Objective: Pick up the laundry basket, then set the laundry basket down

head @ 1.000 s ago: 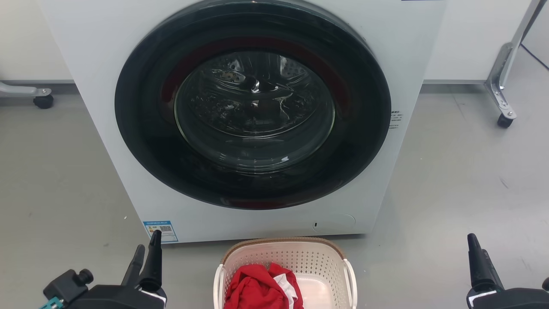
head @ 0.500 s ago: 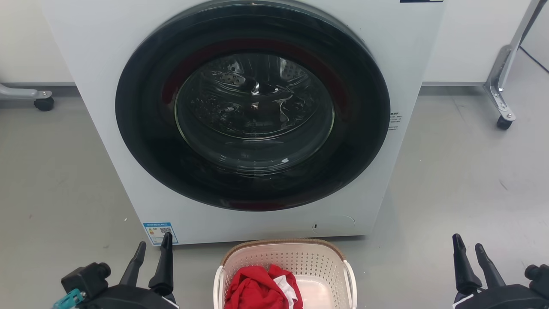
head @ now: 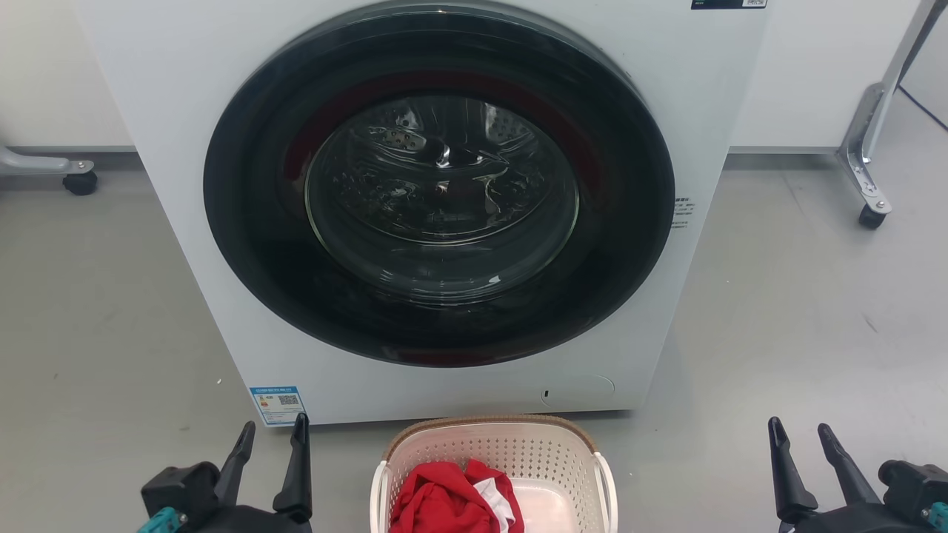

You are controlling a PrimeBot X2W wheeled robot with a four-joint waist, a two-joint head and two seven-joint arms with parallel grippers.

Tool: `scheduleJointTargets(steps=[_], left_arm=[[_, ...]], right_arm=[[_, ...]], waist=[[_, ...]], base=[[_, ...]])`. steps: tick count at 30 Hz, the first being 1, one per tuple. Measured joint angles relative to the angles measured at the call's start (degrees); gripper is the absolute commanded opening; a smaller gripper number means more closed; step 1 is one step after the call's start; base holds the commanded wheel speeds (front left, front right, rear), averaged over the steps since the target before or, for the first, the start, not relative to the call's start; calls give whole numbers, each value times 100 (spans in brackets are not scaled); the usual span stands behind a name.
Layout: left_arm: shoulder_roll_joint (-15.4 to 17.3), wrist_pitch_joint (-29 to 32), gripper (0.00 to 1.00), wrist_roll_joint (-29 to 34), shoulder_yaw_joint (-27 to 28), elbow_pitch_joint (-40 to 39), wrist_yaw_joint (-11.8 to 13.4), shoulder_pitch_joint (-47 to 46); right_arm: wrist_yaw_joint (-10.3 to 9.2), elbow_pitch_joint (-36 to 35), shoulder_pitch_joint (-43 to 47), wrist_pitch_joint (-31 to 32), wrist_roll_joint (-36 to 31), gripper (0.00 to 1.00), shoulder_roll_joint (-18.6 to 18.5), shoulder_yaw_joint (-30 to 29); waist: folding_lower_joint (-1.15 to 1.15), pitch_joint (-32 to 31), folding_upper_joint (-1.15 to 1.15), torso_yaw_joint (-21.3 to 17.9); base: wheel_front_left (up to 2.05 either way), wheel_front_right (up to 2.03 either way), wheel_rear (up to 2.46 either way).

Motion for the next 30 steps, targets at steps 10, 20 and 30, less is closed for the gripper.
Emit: scheduleJointTargets(steps=[10,20,30], left_arm=[[1,-203,100,723,-166,138,156,2],[-5,-376,100,1325,-243,288,285,4],[-109,-376,100,1356,-78,474,285,14]], right_arm=[[-152,109,-19,-185,-747,100,-94,219],[-252,186,-108,-333,-1397,100,-186,374],[-252,240,-107,-333,-1395,100,-182,326]], waist=[[0,-26,0,9],[0,-34,0,6],[0,-61,0,-2]], base=[[0,0,0],[0,0,0],[0,0,0]])
